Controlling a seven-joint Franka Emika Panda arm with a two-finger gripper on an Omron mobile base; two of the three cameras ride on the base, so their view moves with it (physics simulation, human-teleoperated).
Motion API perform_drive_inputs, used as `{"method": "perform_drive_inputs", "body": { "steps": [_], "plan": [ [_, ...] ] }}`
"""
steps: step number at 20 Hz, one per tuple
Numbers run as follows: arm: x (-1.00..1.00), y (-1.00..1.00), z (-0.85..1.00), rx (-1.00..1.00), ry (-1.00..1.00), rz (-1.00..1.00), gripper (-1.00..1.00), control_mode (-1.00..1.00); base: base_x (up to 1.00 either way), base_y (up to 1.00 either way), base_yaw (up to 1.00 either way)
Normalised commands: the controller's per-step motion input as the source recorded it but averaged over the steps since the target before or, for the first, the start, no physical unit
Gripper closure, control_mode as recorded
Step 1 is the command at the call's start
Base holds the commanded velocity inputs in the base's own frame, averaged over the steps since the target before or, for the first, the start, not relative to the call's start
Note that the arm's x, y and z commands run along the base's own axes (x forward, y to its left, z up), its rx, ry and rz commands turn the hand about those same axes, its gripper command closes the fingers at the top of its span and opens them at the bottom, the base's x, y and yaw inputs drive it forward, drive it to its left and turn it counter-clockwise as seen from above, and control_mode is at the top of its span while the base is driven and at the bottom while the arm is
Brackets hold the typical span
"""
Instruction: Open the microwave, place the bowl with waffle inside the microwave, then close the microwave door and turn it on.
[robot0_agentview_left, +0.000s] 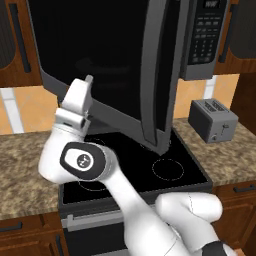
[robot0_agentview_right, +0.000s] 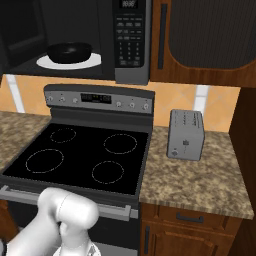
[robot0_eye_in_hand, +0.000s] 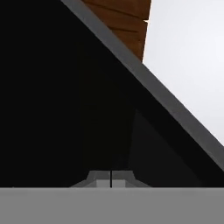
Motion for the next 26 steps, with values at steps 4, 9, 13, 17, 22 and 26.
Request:
{"method": "perform_drive_inputs", "body": {
  "steps": [4,9,13,17,22,26],
  "plan": [
    [-0.01,-0.98,0.26,0.15,0.01,0.01,1.00,-1.00,0.00,0.00,0.00],
    [0.26,-0.74,0.19,0.15,0.27,0.01,1.00,-1.00,0.00,0.00,0.00],
    [0.68,-0.31,0.15,0.07,0.42,0.16,1.00,-1.00,0.00,0.00,0.00],
    [0.90,-0.23,0.01,0.02,0.40,0.27,1.00,-1.00,0.00,0.00,0.00],
    [1.00,-0.26,-0.11,0.00,0.37,0.33,1.00,-1.00,0.00,0.00,0.00],
    [1.00,-0.06,-0.06,0.01,0.40,0.30,1.00,-1.00,0.00,0.00,0.00]
  ]
}}
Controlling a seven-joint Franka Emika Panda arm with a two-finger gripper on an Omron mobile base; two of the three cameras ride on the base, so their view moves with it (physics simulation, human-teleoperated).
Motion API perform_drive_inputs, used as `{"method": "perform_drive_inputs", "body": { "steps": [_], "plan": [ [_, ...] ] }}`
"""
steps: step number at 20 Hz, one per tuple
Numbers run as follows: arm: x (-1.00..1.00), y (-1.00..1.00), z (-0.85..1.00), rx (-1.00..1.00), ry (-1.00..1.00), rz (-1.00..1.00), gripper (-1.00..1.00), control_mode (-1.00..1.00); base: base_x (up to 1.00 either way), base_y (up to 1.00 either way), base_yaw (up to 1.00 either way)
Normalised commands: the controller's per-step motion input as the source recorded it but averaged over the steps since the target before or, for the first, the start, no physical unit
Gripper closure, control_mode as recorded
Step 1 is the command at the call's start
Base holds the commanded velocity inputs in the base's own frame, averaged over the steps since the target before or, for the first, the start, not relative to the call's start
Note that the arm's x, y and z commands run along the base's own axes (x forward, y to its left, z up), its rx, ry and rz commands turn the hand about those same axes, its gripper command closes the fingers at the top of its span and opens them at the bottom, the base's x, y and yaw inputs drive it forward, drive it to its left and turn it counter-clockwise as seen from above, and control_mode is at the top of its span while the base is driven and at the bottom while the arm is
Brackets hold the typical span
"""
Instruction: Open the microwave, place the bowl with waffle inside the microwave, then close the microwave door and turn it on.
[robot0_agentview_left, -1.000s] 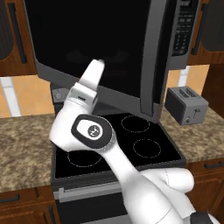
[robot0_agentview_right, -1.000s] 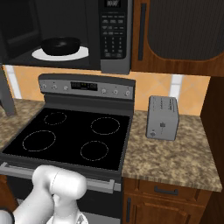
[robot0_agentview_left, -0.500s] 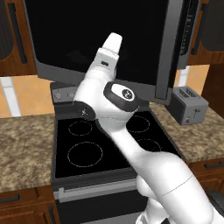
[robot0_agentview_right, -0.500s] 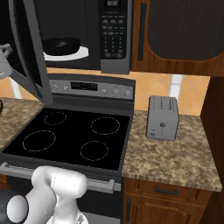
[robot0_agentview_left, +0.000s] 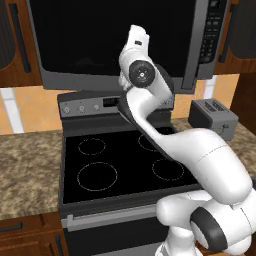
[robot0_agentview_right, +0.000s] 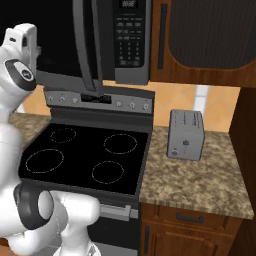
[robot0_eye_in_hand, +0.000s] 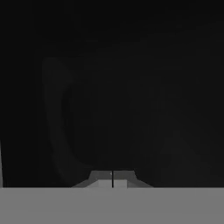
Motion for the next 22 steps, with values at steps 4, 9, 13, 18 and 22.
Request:
{"method": "perform_drive_inputs", "body": {
  "steps": [4,9,13,18,22],
  "plan": [
    [1.00,0.00,-0.06,0.09,0.34,0.29,1.00,-1.00,0.00,0.00,0.00],
    [1.00,0.00,-0.25,0.10,0.29,0.24,1.00,-1.00,0.00,0.00,0.00],
    [1.00,0.11,-0.58,0.14,0.02,0.19,1.00,-1.00,0.00,0.00,0.00],
    [0.58,0.05,-0.76,0.21,-0.14,0.08,1.00,-1.00,0.00,0.00,0.00],
    [-0.06,-0.50,0.19,0.03,0.05,0.00,1.00,-1.00,0.00,0.00,0.00]
  ]
}}
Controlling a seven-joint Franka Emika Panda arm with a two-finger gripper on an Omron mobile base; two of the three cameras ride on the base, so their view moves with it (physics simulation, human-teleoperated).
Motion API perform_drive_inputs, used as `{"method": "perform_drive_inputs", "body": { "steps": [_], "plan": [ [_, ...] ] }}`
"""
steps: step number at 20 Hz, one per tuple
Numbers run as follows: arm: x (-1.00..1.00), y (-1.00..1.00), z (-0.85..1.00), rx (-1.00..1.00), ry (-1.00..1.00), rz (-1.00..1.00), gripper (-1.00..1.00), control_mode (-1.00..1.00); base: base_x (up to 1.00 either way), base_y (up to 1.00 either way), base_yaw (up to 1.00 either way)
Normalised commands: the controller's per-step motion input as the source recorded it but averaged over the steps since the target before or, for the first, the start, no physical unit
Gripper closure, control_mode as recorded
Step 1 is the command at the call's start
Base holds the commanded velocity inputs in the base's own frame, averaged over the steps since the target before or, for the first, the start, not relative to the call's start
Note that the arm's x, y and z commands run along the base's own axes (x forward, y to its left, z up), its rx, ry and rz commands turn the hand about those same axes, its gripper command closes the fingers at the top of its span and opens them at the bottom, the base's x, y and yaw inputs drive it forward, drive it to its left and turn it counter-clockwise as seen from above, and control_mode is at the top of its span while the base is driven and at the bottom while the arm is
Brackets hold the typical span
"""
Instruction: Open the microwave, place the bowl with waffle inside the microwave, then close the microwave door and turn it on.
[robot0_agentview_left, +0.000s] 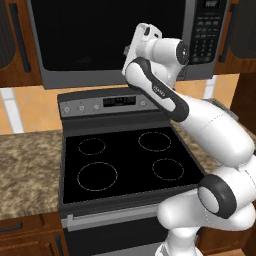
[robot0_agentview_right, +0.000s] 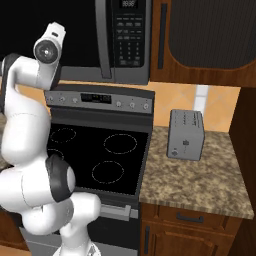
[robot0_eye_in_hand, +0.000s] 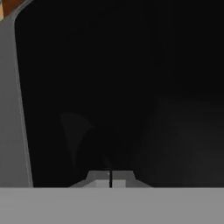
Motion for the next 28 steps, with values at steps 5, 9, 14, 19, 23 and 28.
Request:
{"method": "perform_drive_inputs", "body": {
  "steps": [5,9,14,19,23,28],
  "plan": [
    [-0.73,-1.00,0.56,-0.10,0.03,0.00,1.00,-1.00,0.00,0.00,0.00],
    [-1.00,-1.00,0.12,-0.11,-0.02,0.10,1.00,-1.00,0.00,0.00,0.00],
    [-1.00,-0.99,0.00,-0.01,-0.13,0.11,1.00,-1.00,0.00,0.00,0.00],
    [-0.20,-0.53,-0.05,-0.03,-0.05,0.09,1.00,-1.00,0.00,0.00,0.00],
    [0.05,-0.38,-0.22,-0.19,0.00,0.03,1.00,-1.00,0.00,0.00,0.00],
    [0.08,-0.39,-0.28,-0.19,-0.03,0.00,1.00,-1.00,0.00,0.00,0.00]
  ]
}}
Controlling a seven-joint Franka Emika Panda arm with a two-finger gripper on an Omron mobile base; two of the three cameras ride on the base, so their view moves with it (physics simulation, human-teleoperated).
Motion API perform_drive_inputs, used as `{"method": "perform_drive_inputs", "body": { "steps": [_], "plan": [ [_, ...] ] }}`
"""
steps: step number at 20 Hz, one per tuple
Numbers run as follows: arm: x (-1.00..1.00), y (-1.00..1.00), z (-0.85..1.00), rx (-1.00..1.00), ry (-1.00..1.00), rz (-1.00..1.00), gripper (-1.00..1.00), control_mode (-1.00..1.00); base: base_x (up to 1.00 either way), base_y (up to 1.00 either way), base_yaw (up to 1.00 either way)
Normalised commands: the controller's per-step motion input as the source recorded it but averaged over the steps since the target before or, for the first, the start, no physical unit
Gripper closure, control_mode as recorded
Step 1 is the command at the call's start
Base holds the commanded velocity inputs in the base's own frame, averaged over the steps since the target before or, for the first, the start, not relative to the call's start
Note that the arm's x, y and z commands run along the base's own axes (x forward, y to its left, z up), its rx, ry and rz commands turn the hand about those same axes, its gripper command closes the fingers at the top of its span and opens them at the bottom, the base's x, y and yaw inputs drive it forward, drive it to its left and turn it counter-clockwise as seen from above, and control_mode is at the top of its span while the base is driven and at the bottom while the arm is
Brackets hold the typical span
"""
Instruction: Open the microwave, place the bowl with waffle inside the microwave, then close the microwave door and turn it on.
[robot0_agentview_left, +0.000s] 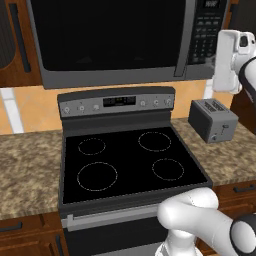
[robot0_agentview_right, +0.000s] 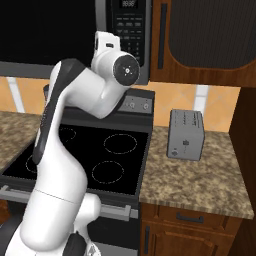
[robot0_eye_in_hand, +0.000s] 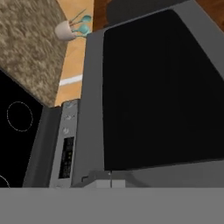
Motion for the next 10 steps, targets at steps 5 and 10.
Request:
{"method": "perform_drive_inputs", "body": {
  "steps": [5,10],
  "plan": [
    [0.32,-0.18,-0.46,-0.10,-0.15,-0.06,1.00,-1.00,0.00,0.00,0.00],
    [0.27,-0.01,-0.26,-0.03,-0.11,-0.07,1.00,-1.00,0.00,0.00,0.00]
  ]
}}
